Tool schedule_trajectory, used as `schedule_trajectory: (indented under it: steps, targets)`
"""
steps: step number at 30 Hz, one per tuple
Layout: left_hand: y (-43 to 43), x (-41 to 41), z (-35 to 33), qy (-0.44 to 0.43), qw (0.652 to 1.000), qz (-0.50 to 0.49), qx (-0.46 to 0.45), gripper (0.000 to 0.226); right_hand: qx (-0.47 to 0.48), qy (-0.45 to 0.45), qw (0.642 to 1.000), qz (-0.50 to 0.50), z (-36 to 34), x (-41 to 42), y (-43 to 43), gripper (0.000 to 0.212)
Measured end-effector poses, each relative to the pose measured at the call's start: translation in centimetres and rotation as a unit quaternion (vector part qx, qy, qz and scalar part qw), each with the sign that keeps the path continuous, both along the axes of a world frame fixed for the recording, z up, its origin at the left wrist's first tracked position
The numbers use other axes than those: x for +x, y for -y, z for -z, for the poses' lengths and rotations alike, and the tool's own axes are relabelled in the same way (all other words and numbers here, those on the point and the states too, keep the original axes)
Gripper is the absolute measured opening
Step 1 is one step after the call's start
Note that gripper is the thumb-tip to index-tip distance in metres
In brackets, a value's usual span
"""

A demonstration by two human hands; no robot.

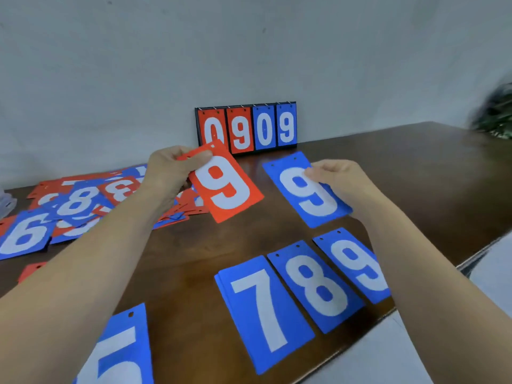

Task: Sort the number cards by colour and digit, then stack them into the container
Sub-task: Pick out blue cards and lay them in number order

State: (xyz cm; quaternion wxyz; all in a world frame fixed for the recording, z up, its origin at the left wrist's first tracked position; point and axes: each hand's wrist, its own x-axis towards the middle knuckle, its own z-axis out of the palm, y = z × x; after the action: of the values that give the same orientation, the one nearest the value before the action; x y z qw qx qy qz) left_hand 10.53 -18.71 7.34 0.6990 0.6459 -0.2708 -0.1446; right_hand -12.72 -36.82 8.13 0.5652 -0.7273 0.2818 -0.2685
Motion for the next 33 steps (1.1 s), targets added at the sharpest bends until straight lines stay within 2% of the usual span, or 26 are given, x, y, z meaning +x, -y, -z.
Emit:
schedule_trajectory:
  steps: [4, 10, 13, 16, 19, 21, 26, 31, 33]
  targets:
    - [2.9, -2.1, 0.7, -0.037, 0.999, -0.005, 0.014, 0.017, -0.009, -0.054, 0.998, -0.029, 1.9, -4.0, 2.1, 0.011]
    - [7.4, -5.0, 2.9, -0.011, 0.983, -0.032, 0.180, 0.029, 0.016, -0.102, 0.993, -0.047, 5.3, -8.0, 3.2, 0.018]
    - [9.3, -6.4, 3.3, 0.012, 0.976, -0.042, 0.215, 0.024, 0.024, -0.095, 0.994, -0.039, 6.5, -8.8, 3.5, 0.012]
    - [10.9, -7.0, 3.7, 0.016, 0.973, -0.055, 0.223, 0.024, -0.076, -0.122, 0.990, -0.005, 8.2, -8.9, 4.0, 0.006]
    - [12.6, -7.3, 4.4, 0.015, 0.974, -0.052, 0.222, 0.024, -0.213, -0.195, 0.957, 0.039, 9.2, -8.7, 4.2, 0.008]
    - [13.6, -7.4, 5.0, 0.021, 0.973, -0.049, 0.225, 0.022, -0.257, -0.218, 0.940, 0.050, 9.4, -8.7, 4.1, 0.017]
    - [15.2, -7.1, 6.7, 0.041, 0.968, -0.052, 0.241, 0.019, -0.276, -0.214, 0.935, 0.053, 10.2, -8.4, 4.2, 0.021]
    - [15.6, -6.7, 8.0, 0.169, 0.933, -0.070, 0.311, 0.027, -0.273, -0.202, 0.938, 0.074, 10.6, -8.2, 3.9, 0.016]
    - [15.7, -6.7, 8.3, 0.191, 0.925, -0.078, 0.320, 0.032, -0.271, -0.199, 0.938, 0.081, 10.6, -8.2, 3.8, 0.015]
